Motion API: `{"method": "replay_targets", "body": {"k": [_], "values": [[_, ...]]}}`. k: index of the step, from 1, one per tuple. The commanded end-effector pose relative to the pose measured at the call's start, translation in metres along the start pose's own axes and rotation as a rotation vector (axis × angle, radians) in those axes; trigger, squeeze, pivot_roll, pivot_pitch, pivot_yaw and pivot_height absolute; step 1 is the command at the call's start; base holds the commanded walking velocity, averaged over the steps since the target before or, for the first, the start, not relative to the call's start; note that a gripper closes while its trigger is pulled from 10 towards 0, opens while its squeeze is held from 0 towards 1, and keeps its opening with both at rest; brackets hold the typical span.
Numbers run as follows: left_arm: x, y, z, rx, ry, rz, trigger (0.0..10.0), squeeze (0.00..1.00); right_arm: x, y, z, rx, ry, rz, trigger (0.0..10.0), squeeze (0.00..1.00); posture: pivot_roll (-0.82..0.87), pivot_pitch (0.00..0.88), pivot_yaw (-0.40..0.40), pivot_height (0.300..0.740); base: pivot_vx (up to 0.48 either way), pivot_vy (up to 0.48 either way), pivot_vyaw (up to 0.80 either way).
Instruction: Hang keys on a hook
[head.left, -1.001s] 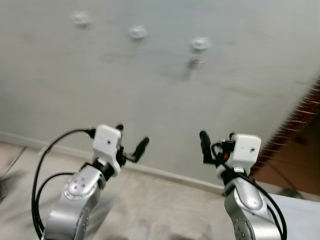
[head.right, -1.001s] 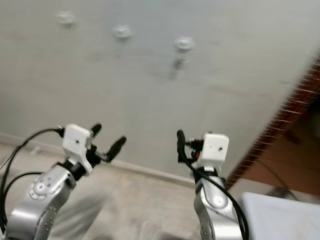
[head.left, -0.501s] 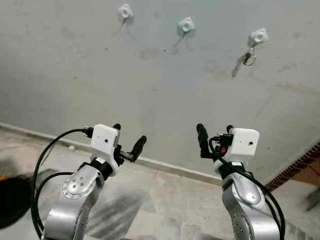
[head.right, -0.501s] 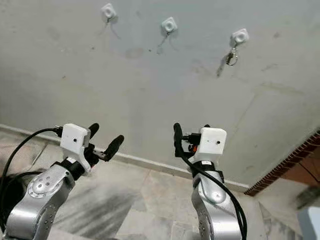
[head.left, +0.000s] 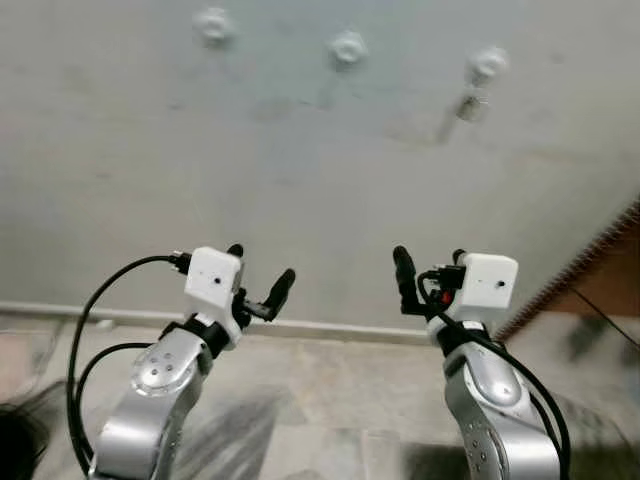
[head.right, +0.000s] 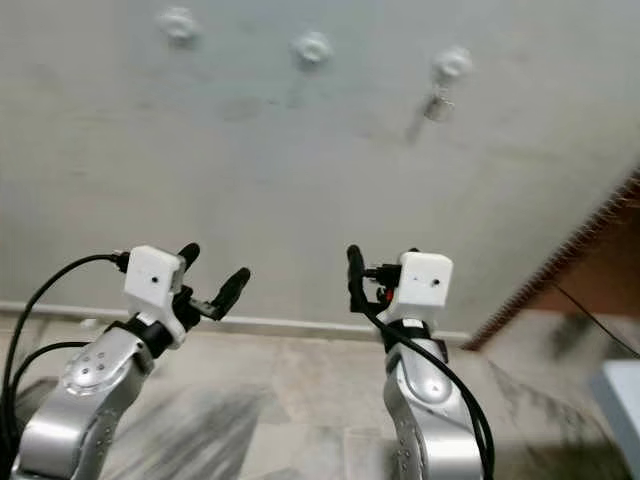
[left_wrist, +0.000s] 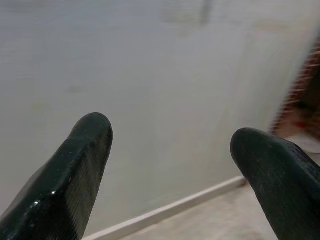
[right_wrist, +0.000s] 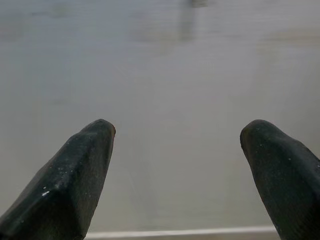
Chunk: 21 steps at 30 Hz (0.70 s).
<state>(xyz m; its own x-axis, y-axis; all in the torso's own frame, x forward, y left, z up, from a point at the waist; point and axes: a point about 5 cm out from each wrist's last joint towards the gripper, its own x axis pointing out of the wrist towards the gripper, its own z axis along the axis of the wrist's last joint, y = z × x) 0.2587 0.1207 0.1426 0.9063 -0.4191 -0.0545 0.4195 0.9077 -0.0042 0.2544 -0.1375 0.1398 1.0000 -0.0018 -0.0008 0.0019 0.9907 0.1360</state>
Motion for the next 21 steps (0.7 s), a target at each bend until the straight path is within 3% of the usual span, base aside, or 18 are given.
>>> {"method": "replay_targets", "body": {"k": [1, 9, 15, 21], "values": [[0.001, 0.002, -0.002, -0.011, 0.011, 0.013, 10.0, 0.0, 0.0, -0.002, 0.001, -0.001, 0.0, -0.009, 10.0, 0.0, 0.13, 0.049, -0.087, 0.74, 0.0, 0.0, -0.8], [0.006, 0.001, 0.002, -0.001, -0.022, 0.005, 10.0, 0.0, 0.004, 0.0, -0.001, 0.0, -0.007, -0.029, 10.0, 0.0, 0.14, 0.042, -0.091, 0.74, 0.0, 0.0, -0.79], [0.02, -0.002, 0.0, 0.007, -0.015, -0.017, 10.0, 0.0, 0.006, -0.005, -0.004, 0.031, 0.004, -0.066, 10.0, 0.0, 0.13, 0.024, -0.086, 0.74, 0.0, 0.0, -0.79], [0.029, -0.02, -0.015, 0.109, 0.054, -0.16, 10.0, 0.0, 0.011, -0.015, -0.006, 0.022, -0.021, -0.121, 10.0, 0.0, 0.14, 0.0, -0.054, 0.74, 0.0, 0.0, -0.8]]}}
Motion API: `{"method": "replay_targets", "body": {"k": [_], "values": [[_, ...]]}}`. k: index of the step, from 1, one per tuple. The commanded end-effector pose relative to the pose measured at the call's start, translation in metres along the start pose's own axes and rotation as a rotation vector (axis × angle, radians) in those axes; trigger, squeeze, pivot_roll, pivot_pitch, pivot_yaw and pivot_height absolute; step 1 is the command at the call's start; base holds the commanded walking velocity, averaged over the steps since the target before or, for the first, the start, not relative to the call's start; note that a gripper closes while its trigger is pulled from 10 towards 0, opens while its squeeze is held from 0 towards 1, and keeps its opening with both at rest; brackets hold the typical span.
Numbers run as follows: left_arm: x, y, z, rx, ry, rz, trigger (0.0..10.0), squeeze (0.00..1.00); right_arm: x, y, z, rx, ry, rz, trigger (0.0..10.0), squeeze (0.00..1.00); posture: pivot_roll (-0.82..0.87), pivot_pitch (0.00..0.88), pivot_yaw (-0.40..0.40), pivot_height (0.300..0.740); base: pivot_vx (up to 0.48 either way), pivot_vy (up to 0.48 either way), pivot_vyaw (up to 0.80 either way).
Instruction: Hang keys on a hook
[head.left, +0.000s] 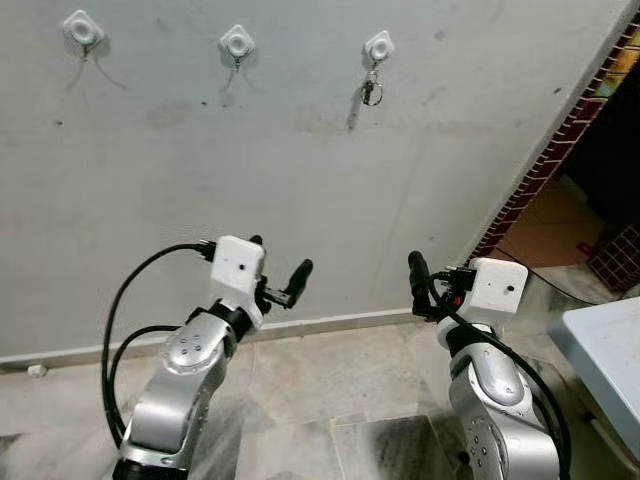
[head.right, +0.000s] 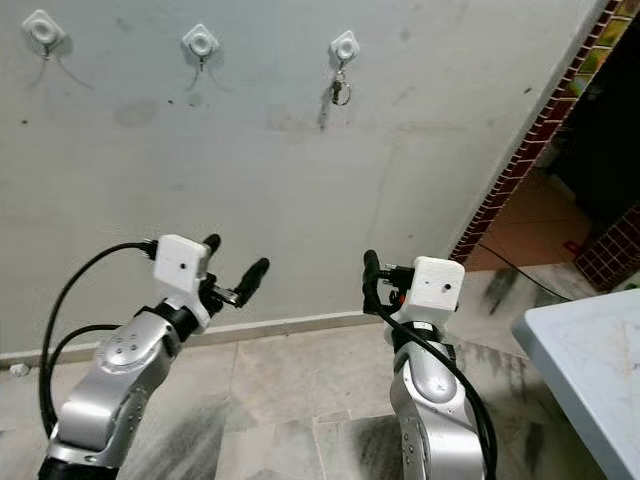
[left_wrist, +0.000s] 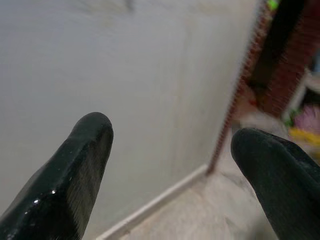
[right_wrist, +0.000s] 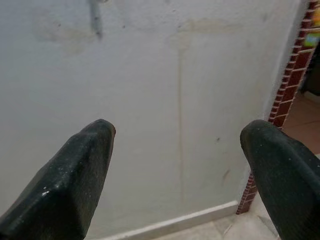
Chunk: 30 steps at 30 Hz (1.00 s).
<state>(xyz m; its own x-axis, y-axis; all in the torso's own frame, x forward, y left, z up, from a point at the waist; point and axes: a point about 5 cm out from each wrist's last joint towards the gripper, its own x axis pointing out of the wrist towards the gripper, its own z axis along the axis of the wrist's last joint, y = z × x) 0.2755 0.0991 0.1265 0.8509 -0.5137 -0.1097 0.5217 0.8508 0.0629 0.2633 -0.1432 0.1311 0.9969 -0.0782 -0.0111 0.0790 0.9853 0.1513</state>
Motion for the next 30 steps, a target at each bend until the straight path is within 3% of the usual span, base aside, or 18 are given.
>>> {"method": "replay_targets", "body": {"k": [1, 9, 12, 22, 30], "values": [[0.006, -0.009, -0.003, 0.04, 0.018, -0.067, 10.0, 0.0, 0.004, -0.01, 0.002, 0.005, -0.026, -0.06, 10.0, 0.0, 0.14, 0.0, -0.048, 0.74, 0.0, 0.0, -0.8], [0.017, 0.001, -0.008, 0.056, 0.032, -0.055, 10.0, 0.0, 0.015, -0.014, 0.001, 0.044, -0.056, -0.117, 10.0, 0.0, 0.14, 0.0, -0.024, 0.74, 0.0, 0.0, -0.79], [0.025, 0.005, -0.006, 0.053, 0.021, -0.034, 10.0, 0.0, 0.017, -0.014, 0.0, 0.004, -0.064, -0.107, 10.0, 0.0, 0.14, 0.0, -0.047, 0.74, 0.0, 0.0, -0.79], [0.023, -0.006, -0.022, 0.006, 0.024, -0.003, 10.0, 0.0, 0.018, -0.027, -0.008, -0.015, -0.045, -0.135, 10.0, 0.0, 0.12, 0.0, -0.094, 0.74, 0.0, 0.0, -0.79], [0.03, -0.019, -0.026, 0.004, 0.014, -0.055, 10.0, 0.0, 0.02, -0.036, -0.017, -0.037, 0.003, -0.154, 10.0, 0.0, 0.12, 0.0, -0.16, 0.74, 0.0, 0.0, -0.79]]}}
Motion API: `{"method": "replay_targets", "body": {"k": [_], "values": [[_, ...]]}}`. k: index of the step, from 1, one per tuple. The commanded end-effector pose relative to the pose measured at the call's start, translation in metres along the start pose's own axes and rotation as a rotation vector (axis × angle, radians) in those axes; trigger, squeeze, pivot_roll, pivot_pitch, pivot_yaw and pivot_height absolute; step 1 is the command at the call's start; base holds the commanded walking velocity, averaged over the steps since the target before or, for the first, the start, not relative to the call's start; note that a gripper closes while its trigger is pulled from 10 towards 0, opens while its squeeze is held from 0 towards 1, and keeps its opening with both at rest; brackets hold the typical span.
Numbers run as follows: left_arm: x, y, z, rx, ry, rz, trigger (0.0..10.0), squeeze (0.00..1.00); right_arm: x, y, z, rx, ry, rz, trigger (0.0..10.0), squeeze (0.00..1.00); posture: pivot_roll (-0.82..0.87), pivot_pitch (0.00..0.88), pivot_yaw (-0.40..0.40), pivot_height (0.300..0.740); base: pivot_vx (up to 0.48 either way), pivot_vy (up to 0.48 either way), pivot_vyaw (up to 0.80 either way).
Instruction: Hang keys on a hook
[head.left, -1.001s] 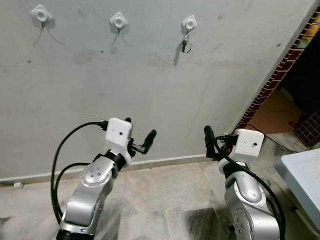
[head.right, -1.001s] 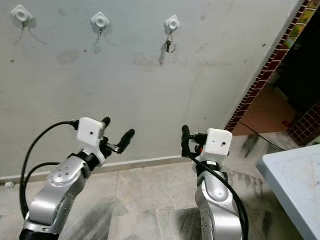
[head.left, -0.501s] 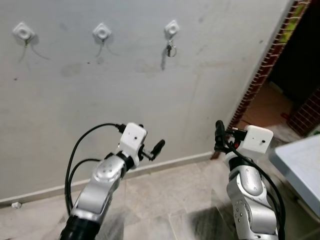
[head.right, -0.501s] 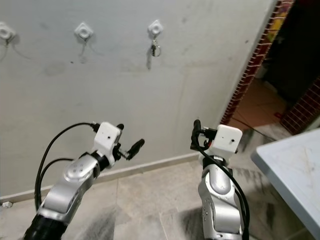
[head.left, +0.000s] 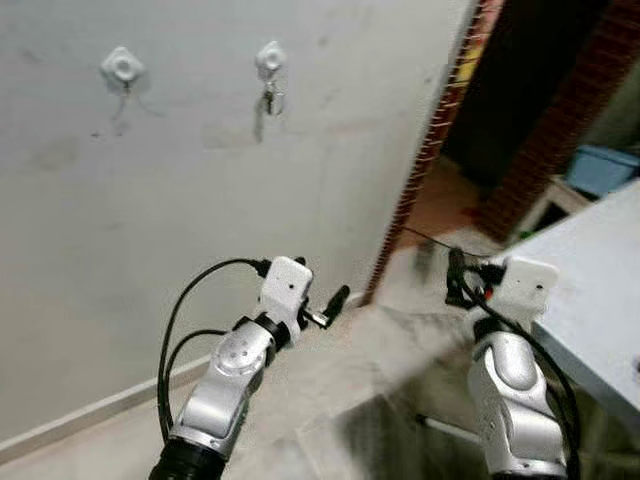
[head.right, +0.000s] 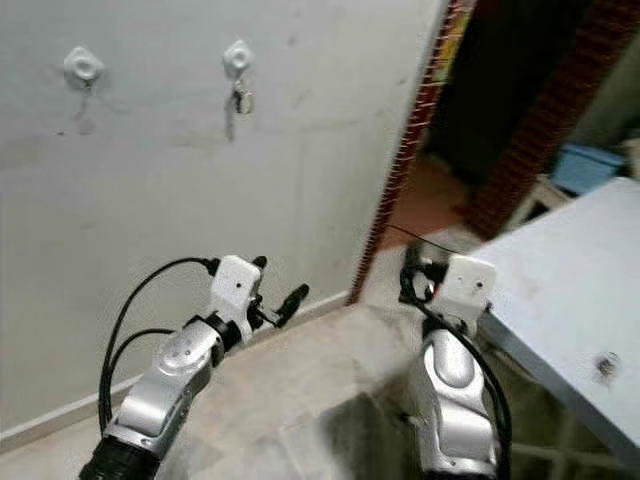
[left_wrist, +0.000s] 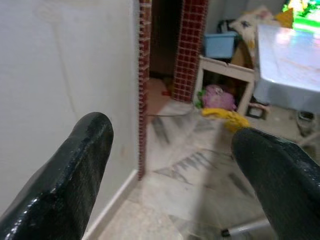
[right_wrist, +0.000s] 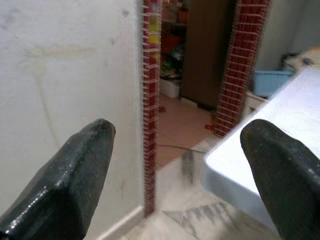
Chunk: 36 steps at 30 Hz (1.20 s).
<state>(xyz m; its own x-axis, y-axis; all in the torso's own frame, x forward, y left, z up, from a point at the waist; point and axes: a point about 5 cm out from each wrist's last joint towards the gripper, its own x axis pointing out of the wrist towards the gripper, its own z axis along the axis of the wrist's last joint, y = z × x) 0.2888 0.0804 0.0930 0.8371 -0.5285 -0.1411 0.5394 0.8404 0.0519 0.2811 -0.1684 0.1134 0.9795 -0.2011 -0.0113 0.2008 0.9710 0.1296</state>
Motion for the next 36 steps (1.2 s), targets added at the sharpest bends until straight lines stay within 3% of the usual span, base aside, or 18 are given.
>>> {"method": "replay_targets", "body": {"k": [1, 5, 15, 21, 27, 36], "values": [[0.006, -0.009, 0.005, 0.012, -0.019, -0.038, 10.0, 0.0, 0.0, -0.012, -0.007, -0.02, 0.029, -0.037, 10.0, 0.0, 0.11, 0.0, -0.163, 0.74, 0.0, 0.0, -0.79], [0.009, -0.009, 0.006, 0.005, -0.028, -0.04, 10.0, 0.0, -0.003, -0.005, -0.013, -0.012, 0.034, -0.02, 10.0, 0.0, 0.1, 0.0, -0.133, 0.74, 0.0, 0.0, -0.79], [0.008, -0.001, 0.01, -0.004, -0.035, -0.002, 10.0, 0.0, -0.002, 0.006, 0.001, -0.011, -0.026, 0.02, 10.0, 0.0, 0.07, 0.0, -0.083, 0.74, 0.0, 0.0, -0.76], [0.003, 0.004, 0.01, 0.018, -0.037, 0.036, 10.0, 0.0, -0.003, -0.002, 0.004, -0.021, -0.034, 0.022, 10.0, 0.0, 0.07, 0.0, -0.086, 0.74, 0.0, 0.0, 0.0], [0.001, 0.006, 0.011, -0.034, -0.048, 0.039, 10.0, 0.0, -0.002, 0.001, 0.007, -0.021, -0.043, 0.03, 10.0, 0.0, 0.07, 0.0, -0.081, 0.74, 0.0, 0.0, 0.0], [0.007, 0.011, 0.018, -0.027, -0.06, 0.019, 10.0, 0.0, -0.003, 0.0, 0.01, -0.035, -0.051, 0.034, 10.0, 0.0, 0.05, 0.0, -0.068, 0.74, 0.0, -0.347, 0.0]]}}
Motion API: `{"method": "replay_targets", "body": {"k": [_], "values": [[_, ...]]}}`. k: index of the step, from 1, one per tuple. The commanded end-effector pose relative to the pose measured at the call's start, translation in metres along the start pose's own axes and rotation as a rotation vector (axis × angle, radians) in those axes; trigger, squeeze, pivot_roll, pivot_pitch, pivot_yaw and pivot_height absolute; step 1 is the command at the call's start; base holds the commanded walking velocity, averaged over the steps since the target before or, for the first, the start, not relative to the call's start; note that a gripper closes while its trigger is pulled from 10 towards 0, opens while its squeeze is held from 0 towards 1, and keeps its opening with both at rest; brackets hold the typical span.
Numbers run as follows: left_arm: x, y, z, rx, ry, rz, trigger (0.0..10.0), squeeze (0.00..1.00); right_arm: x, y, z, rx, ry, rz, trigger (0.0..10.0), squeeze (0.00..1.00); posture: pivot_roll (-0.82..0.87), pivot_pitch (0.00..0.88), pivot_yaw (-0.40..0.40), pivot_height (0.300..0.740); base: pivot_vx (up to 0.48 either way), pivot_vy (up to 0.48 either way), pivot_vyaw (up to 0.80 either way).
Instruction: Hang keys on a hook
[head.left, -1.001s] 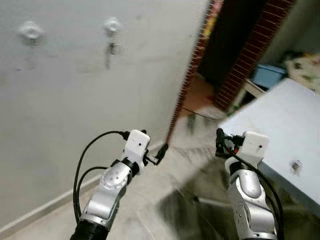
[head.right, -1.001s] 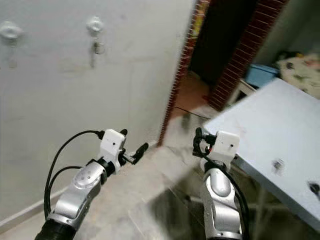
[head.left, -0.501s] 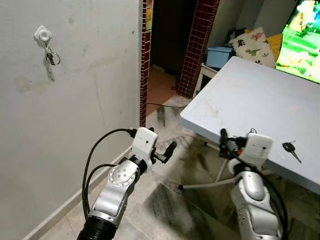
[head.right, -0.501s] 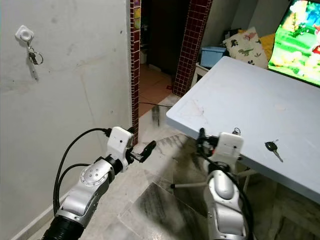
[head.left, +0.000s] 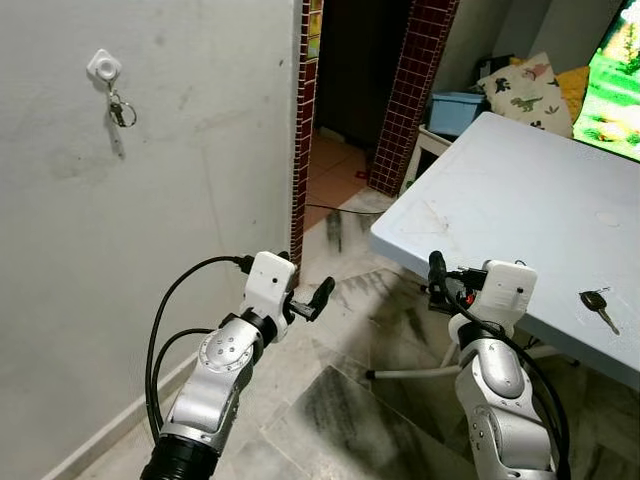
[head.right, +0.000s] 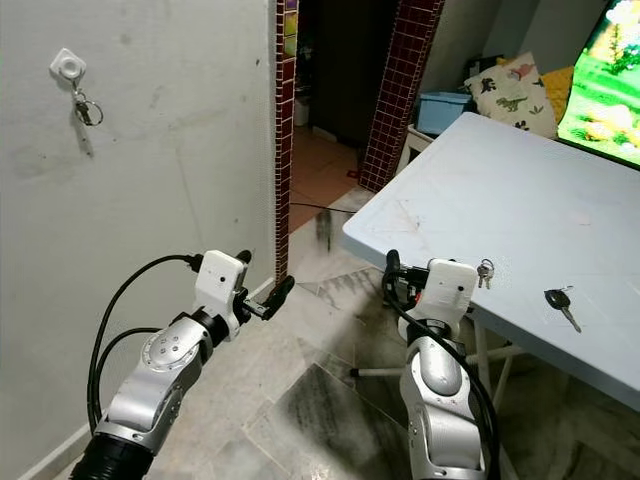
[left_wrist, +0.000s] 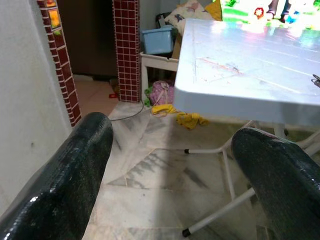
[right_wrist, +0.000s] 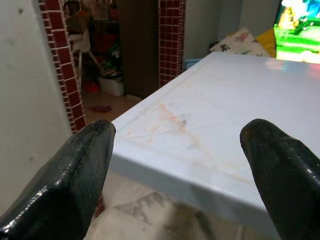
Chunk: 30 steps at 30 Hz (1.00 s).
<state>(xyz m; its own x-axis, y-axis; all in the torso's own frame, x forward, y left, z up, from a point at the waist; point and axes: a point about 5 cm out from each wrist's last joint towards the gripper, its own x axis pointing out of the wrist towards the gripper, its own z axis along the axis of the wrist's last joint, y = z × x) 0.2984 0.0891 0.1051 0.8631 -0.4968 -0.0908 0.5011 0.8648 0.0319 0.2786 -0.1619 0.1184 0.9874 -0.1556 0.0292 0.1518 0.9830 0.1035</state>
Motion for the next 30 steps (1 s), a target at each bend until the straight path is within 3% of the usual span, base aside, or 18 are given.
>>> {"method": "replay_targets", "body": {"k": [1, 21, 30], "values": [[0.0055, -0.0028, 0.0059, -0.004, -0.011, -0.026, 10.0, 0.0, 0.0009, -0.0068, 0.0053, -0.011, -0.014, -0.019, 10.0, 0.0, 0.05, 0.0, -0.068, 0.74, 0.0, -0.349, 0.0], [0.0019, -0.0036, 0.0041, 0.005, 0.005, -0.056, 10.0, 0.0, -0.0019, -0.0049, 0.0009, 0.004, 0.005, -0.026, 10.0, 0.0, 0.07, 0.0, -0.057, 0.74, 0.0, -0.355, -0.74], [0.0011, 0.0006, 0.0051, 0.013, 0.011, -0.042, 10.0, 0.0, -0.0003, -0.0051, 0.0009, 0.004, -0.002, -0.033, 10.0, 0.0, 0.08, 0.0, -0.043, 0.74, 0.0, -0.192, 0.0]]}}
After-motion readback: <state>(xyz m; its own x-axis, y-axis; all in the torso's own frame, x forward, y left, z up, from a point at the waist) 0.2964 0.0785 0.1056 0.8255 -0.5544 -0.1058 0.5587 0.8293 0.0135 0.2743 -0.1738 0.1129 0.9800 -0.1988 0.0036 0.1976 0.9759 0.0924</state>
